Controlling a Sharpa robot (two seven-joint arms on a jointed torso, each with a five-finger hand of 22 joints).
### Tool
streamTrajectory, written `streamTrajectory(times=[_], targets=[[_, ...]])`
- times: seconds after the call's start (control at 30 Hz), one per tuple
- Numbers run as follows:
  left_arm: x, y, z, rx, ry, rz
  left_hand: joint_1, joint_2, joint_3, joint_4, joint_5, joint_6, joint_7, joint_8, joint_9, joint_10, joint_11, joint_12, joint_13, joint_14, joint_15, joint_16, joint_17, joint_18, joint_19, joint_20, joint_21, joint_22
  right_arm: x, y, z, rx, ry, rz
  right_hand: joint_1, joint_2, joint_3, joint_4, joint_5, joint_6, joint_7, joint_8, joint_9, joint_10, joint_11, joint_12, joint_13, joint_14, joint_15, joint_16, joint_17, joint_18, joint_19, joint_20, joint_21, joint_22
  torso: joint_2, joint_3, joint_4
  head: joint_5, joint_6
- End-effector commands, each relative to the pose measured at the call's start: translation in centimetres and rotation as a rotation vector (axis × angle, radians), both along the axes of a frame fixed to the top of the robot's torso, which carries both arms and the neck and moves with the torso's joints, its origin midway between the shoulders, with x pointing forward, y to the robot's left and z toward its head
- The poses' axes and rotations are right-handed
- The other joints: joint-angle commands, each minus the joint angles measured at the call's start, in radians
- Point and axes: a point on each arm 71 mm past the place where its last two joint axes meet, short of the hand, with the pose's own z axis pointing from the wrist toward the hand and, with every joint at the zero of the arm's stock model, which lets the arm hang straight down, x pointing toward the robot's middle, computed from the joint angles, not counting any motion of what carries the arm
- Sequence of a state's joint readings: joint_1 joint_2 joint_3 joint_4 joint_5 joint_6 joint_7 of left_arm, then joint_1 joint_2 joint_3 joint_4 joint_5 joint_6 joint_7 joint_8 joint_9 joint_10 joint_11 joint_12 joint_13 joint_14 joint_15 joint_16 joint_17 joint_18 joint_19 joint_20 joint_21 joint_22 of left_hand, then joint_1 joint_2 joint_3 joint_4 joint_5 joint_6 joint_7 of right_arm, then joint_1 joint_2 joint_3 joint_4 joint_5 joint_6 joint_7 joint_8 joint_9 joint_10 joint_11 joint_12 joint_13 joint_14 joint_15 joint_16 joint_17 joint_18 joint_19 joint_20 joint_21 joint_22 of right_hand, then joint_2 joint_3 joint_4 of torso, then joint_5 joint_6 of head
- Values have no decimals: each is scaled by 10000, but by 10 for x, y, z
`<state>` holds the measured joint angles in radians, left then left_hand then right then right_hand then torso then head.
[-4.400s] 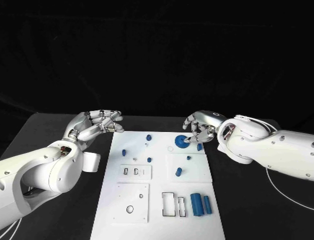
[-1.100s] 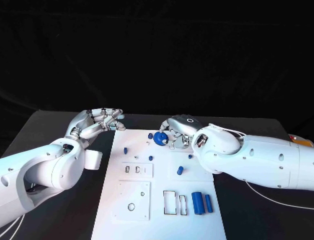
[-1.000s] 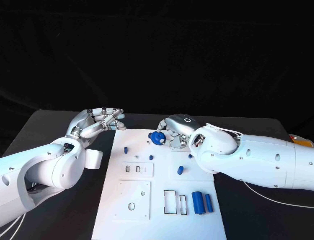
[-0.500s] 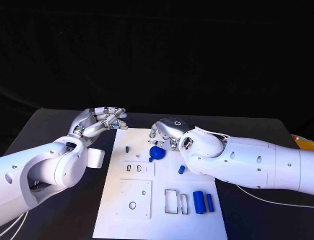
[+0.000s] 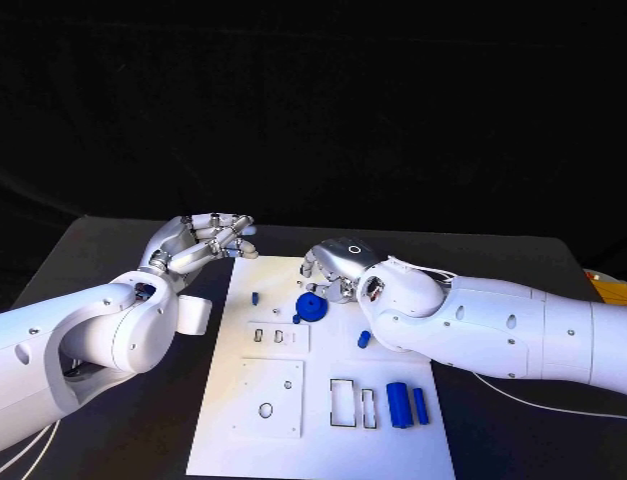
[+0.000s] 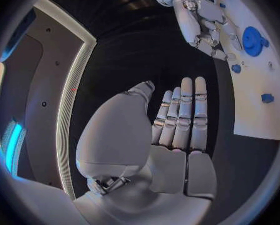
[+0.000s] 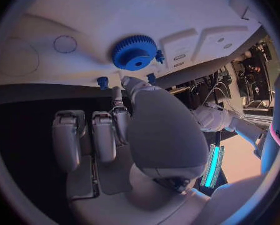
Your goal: Assemble the parts on the task board
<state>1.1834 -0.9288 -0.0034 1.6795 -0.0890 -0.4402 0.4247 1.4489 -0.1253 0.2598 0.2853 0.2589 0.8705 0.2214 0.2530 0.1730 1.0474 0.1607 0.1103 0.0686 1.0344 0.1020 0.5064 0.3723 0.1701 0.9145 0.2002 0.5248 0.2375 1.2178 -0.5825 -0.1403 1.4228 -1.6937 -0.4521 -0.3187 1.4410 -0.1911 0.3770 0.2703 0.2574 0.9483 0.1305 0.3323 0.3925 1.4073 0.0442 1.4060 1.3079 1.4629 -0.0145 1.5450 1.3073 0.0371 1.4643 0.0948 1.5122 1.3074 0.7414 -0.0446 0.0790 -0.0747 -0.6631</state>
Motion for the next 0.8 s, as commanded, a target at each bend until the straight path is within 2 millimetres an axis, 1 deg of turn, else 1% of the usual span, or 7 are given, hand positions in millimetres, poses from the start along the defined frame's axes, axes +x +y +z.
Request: streamTrajectory(times=[0.03, 0.23, 0.43, 0.5, 0.57, 0.67, 0.8], targets=[[0, -2, 1, -77, -63, -163, -15, -87, 64, 22, -56, -95, 26, -44, -15, -12, 23, -44, 3, -62, 1, 42, 8, 96, -63, 22, 51, 17, -1, -3, 0, -68, -144, -6, -37, -54, 42, -1, -37, -59, -13, -32, 2, 36, 39, 9, 518, 897, -50, 36, 1749, -181, 563, -56, 35, 2058, -1, 10, -9, 11, 7], [0, -1, 1, -70, -64, -145, -15, -87, 64, 22, -56, -95, 26, -44, -15, -12, 23, -44, 3, -62, 1, 42, 8, 96, -63, 22, 51, 17, -4, -10, 2, 39, -187, -16, -52, -75, 60, -16, -44, -77, -6, -44, -1, 43, 43, 16, 529, 900, -47, 39, 1764, -188, 579, -54, 52, 2077, 1, 19, -18, 18, 7], [0, -1, 1, -66, -63, -136, -15, -87, 64, 22, -56, -95, 26, -44, -15, -12, 23, -44, 3, -62, 1, 42, 8, 96, -63, 22, 51, 17, -11, -17, 4, 209, -36, -6, -126, -124, 85, -19, -64, -128, 19, -79, -13, 38, 63, 12, 525, 897, -33, 36, 1754, -190, 584, -45, 56, 2084, -1, 16, -25, 22, 18], [0, 0, 1, -63, -61, -129, -15, -87, 64, 22, -56, -95, 26, -44, -15, -12, 23, -44, 3, -62, 1, 42, 8, 96, -63, 22, 51, 17, -13, -20, 4, 293, 200, 8, -328, -250, 67, 17, -96, -244, 74, -161, -43, 23, 112, 0, 513, 896, 7, 34, 1747, -185, 570, -18, 39, 2071, -3, 13, -30, 25, 15], [0, 0, 1, -61, -60, -125, -9, -89, 78, 20, -57, -94, 22, -43, -15, -7, 22, -51, 5, -75, 2, 48, 18, 96, -75, 25, 61, 22, -14, -21, 3, 324, 444, 43, -631, -454, -65, 70, 81, -439, 163, -290, -84, -25, 194, -36, 472, 898, 76, 38, 1760, -182, 559, 37, 24, 2063, -3, 9, -36, 25, 16], [0, 0, 1, -60, -58, -124, -9, -89, 78, 20, -57, -94, 22, -43, -15, -7, 22, -51, 5, -75, 2, 48, 18, 96, -75, 25, 61, 22, -16, -21, 2, 371, 880, 96, -940, -628, -331, 112, -74, -704, 241, -441, -125, -110, 277, -92, 404, 899, 152, 42, 1772, -174, 537, 107, -4, 2044, 0, 10, -25, 22, 16], [0, 0, 1, -65, -52, -142, -9, -89, 78, 20, -57, -94, 22, -43, -15, -7, 22, -51, 5, -75, 2, 48, 18, 96, -75, 25, 61, 22, -18, -18, -1, 381, 1365, 223, -1112, -662, -698, 99, -184, -1001, 321, -585, -145, -216, 355, -141, 344, 898, 225, 45, 1779, -171, 532, 183, -14, 2045, -4, 7, 4, -7, 8]])
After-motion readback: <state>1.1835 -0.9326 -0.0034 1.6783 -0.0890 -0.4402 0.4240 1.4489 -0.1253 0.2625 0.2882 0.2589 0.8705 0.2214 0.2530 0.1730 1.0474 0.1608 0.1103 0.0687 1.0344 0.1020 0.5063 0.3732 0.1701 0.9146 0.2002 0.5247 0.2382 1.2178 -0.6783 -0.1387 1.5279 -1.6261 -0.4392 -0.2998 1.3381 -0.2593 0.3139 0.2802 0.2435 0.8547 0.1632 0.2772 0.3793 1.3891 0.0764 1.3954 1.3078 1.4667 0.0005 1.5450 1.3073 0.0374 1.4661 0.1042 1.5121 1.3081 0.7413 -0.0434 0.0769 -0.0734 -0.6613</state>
